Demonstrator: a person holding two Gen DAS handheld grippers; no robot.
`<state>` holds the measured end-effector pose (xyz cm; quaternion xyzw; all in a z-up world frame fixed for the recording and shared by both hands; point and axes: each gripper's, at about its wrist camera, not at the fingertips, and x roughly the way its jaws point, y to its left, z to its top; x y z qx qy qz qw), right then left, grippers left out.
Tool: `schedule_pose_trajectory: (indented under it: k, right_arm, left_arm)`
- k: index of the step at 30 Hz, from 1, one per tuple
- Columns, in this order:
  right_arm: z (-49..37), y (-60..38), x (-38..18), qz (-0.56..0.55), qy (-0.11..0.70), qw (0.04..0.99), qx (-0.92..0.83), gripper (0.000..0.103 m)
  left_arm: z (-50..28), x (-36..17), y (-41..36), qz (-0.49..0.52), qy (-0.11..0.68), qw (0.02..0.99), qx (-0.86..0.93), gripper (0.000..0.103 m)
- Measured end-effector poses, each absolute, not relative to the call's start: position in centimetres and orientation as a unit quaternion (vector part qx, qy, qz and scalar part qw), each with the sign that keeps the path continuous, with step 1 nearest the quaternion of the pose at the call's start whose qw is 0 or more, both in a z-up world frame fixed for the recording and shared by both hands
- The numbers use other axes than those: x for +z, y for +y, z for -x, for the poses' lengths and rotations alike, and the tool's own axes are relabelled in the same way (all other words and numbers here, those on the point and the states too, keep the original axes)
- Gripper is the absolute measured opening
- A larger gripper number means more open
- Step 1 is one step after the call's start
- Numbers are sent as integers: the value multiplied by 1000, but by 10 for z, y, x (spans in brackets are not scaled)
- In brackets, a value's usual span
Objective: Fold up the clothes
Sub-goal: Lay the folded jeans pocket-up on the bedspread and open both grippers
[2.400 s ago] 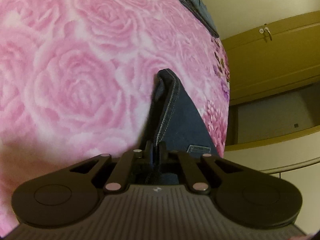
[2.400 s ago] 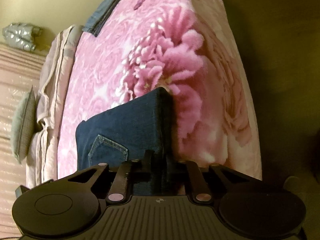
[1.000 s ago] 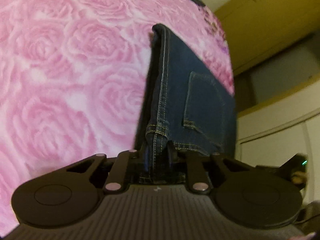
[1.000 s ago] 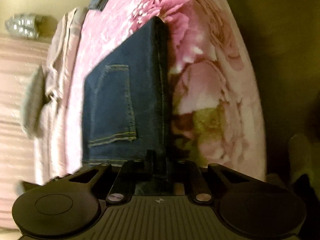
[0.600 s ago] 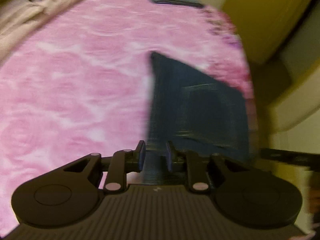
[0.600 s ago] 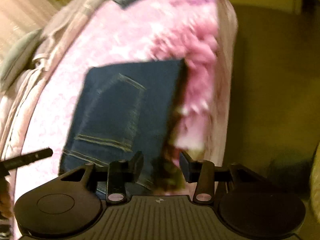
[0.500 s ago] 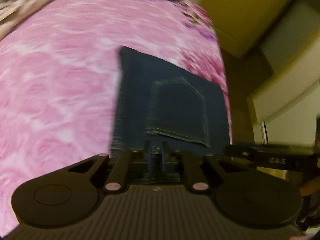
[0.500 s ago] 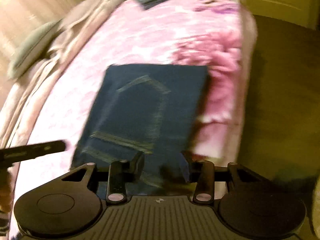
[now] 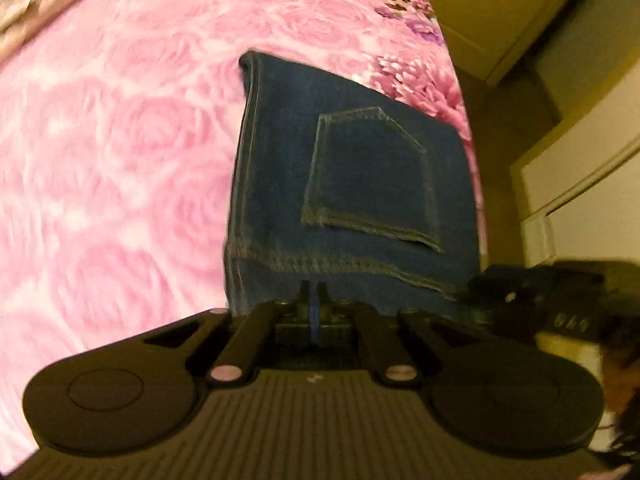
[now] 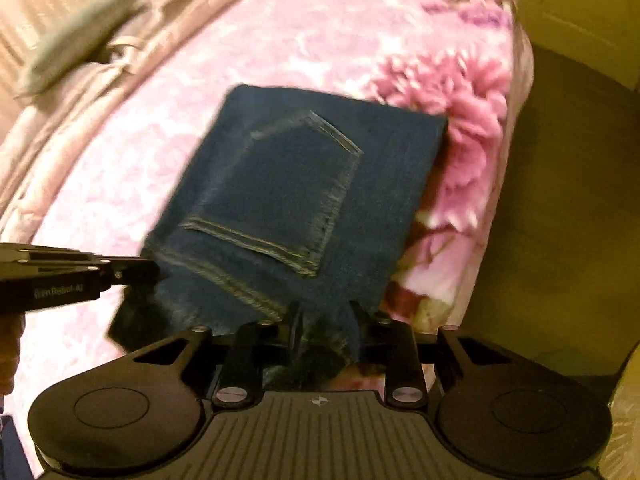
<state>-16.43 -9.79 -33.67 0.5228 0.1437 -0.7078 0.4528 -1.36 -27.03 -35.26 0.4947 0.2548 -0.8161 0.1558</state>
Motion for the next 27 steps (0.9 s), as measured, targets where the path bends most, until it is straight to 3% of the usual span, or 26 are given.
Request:
schedule_pose_trajectory:
  k: [4, 9, 10, 11, 13, 22, 27]
  right_arm:
    - [146, -105, -359, -532, 194, 458, -685, 28]
    - [154, -111, -346, -563, 199, 448, -666, 29]
    - [158, -107, -339, -574, 192, 442, -662, 34]
    - [160, -104, -331, -585, 189, 436, -657, 51]
    - [162, -99, -316, -603, 185, 428, -647, 65]
    - [168, -92, -262, -615, 203, 422, -634, 66]
    - [170, -86, -239, -601, 220, 432, -636, 73]
  left_arm:
    - [11, -372, -261, -504, 256, 189, -803, 1]
    - [18, -342, -253, -539, 256, 223, -770, 0]
    - [18, -332, -251, -544, 257, 233, -764, 0]
    - [18, -321, -249, -547, 257, 243, -759, 1]
    - [18, -299, -244, -549, 263, 264, -748, 1]
    - [35, -216, -210, -547, 237, 320, -736, 13]
    - [42, -192, -190, -540, 223, 331, -741, 15]
